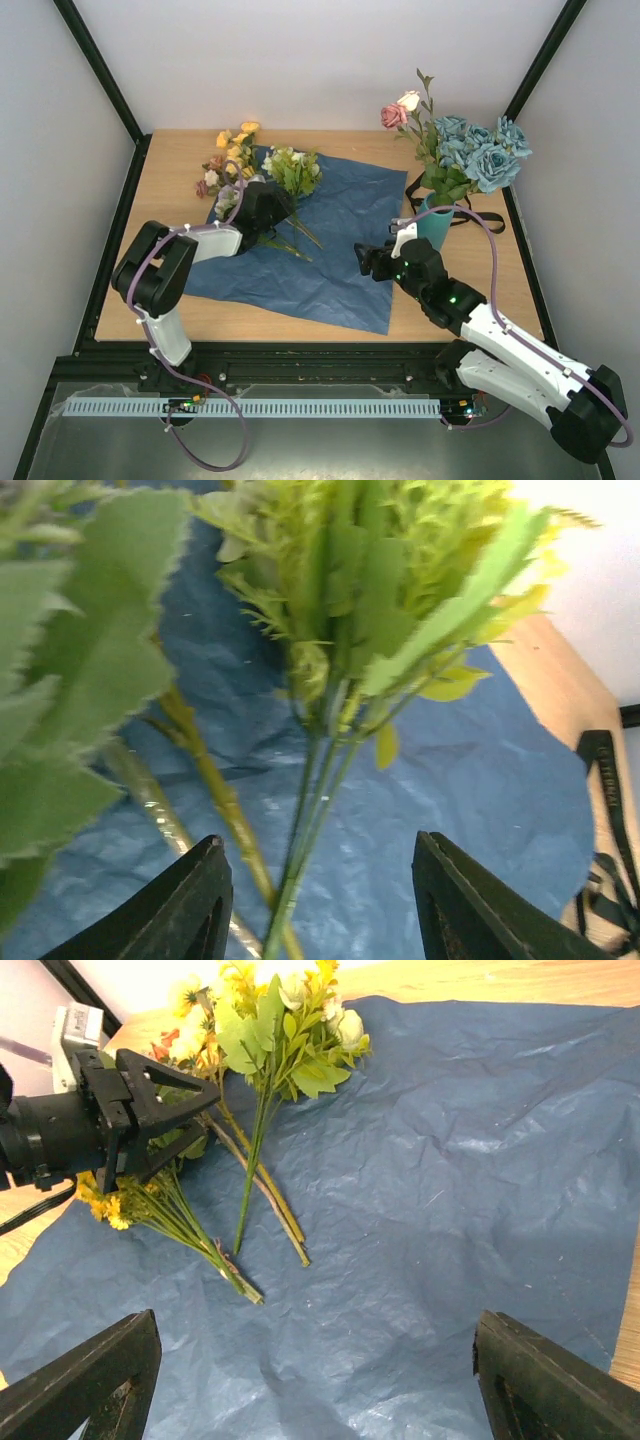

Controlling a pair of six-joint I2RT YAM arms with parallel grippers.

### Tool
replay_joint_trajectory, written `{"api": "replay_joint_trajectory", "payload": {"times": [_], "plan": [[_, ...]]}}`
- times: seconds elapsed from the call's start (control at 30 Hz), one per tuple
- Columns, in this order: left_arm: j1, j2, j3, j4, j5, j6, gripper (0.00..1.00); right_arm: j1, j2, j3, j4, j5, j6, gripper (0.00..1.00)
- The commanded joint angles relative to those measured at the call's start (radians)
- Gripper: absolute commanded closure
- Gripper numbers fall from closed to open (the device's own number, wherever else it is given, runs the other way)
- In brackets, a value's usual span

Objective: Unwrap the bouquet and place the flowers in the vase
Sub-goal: Pick up the fake flower from the wrapping paper.

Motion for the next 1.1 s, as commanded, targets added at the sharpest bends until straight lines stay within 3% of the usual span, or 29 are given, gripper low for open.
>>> {"api": "replay_joint_trajectory", "payload": {"times": [0.0,0.47,1.07], "plan": [[0.035,0.032,0.02,-0.036,-0.03,-0.043,0.5,0.004,-0.011,-0.016,0.024,-0.029,-0.007,0.16],[0.083,0.131,-0.008,0.142,0.066,-0.059,0.66,0.003,-0.025,-0.037,0.058,-0.041,0.002,0.21],[0.089,0.195,0.005,0.19,0.069,-0.118,0.72,0.004,-0.021,-0.041,0.072,-0.042,0.002,0.23]]}}
